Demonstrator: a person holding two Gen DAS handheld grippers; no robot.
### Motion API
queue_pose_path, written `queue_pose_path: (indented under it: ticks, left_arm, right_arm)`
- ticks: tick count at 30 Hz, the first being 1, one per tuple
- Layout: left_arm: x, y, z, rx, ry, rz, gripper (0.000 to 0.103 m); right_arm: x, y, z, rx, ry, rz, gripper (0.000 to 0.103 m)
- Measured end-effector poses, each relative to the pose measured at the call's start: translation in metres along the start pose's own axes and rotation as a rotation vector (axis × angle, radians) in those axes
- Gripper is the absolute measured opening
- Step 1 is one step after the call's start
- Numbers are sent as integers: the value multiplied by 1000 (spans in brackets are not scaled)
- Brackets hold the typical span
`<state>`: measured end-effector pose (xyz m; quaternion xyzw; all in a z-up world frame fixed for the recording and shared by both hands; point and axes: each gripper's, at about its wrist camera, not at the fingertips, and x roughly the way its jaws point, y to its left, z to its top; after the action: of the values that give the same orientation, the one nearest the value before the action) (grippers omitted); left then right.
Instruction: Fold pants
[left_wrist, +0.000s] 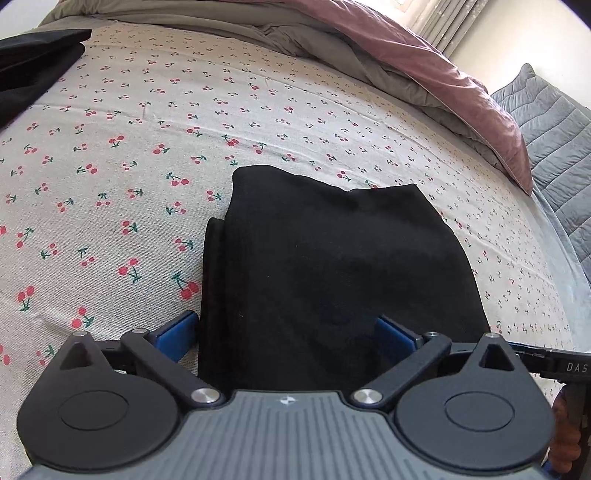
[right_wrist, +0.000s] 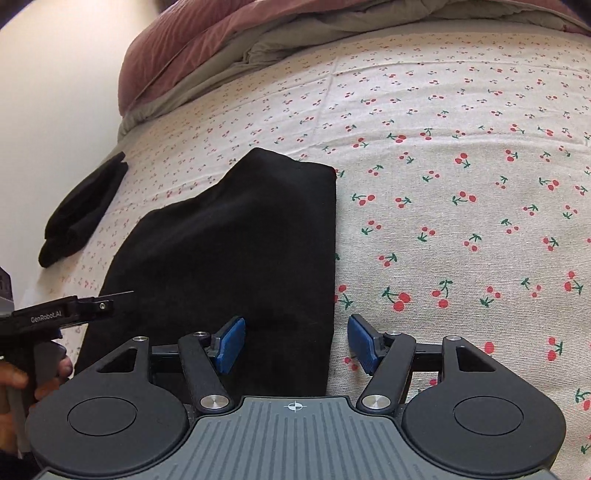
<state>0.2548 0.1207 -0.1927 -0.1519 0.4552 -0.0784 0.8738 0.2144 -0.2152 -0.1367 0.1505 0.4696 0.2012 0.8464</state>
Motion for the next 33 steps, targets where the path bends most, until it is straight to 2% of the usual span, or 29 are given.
queue_pose_path:
  ticks: [2,7,8,9,10,11,12,13,14,15,18,21,24,29,33]
  left_arm:
    - [1,-1,0,-4,-2,4,95]
    - [5,-5,0,30,2,28,92]
    - [5,-5,0,24,-5,33,85]
    - [3,-3,0,5,-19,36,72]
    - [2,-1,1,-25,-28,30,66]
    - [0,2,1,-68,-35,17,54]
    - [-2,5,1,-106,-40,-1,40]
    - [-4,7,0,-130,-47,-13,34]
    - [-6,6,-1,-138,-58,-16,24]
    - [-9,3,-2,-127,-70,-10,19]
    - [-17,-7,-1,-92,-99,2,14]
    - [-27,-12,7,-132,-134,-36,13]
    - [-26,-26,18,-125,-172,-60,12]
    - [-11,-54,39,-109,-195,-114,12]
    - [5,-76,65,-69,-210,-147,12]
  right_arm:
    - [2,0,0,14,10,25,63]
    - [11,7,-6,15,-34,-4,62]
    - [13,12,-8,0,-49,-23,62]
    - [15,17,-10,-20,-63,-43,60]
    - [16,22,-12,-36,-72,-60,52]
    - [17,25,-13,-46,-78,-69,47]
    - [16,26,-13,-43,-85,-75,37]
    - [16,27,-13,-34,-90,-73,28]
    - [15,27,-12,-26,-95,-65,24]
    - [13,29,-12,-18,-105,-61,22]
    - [7,42,-12,-70,-148,-88,18]
    - [-10,53,-6,-129,-211,-74,10]
    - [-25,52,3,-139,-249,-58,10]
    - [-38,41,22,-154,-316,-113,10]
    - [-49,24,51,-165,-379,-161,10]
